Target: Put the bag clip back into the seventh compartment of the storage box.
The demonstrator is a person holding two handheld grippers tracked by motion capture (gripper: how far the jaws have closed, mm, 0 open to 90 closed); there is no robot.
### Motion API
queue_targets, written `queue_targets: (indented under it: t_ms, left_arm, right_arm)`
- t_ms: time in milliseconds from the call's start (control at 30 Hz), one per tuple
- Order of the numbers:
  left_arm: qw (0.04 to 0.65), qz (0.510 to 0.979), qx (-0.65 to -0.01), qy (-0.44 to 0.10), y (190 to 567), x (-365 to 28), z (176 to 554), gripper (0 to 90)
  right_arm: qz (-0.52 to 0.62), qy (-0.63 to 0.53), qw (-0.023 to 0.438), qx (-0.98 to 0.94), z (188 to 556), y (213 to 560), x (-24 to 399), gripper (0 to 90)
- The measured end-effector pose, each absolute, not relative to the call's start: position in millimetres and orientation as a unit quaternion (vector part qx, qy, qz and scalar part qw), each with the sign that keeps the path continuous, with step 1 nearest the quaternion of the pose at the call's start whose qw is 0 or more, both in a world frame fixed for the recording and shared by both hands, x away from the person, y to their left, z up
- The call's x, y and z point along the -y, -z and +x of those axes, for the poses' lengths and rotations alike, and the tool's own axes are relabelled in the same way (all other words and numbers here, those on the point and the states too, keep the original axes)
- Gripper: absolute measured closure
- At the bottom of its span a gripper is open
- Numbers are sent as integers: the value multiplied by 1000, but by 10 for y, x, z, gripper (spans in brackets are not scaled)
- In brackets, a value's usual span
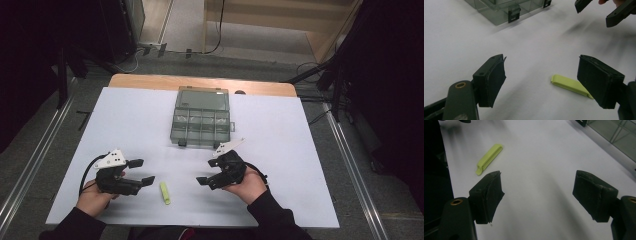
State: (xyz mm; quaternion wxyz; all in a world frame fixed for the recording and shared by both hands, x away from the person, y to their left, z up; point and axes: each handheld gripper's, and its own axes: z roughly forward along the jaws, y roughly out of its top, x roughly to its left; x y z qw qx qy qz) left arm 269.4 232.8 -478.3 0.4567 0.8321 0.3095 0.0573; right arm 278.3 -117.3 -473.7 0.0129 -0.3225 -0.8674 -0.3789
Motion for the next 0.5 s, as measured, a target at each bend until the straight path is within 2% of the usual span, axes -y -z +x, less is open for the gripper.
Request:
queue_targets:
  t_ms: [500]
  left_arm:
    - [458,832,-308,-59,4779,-2332,2694,219]
  right_arm:
    - [-315,368,23,874,2799,4733,904,238]
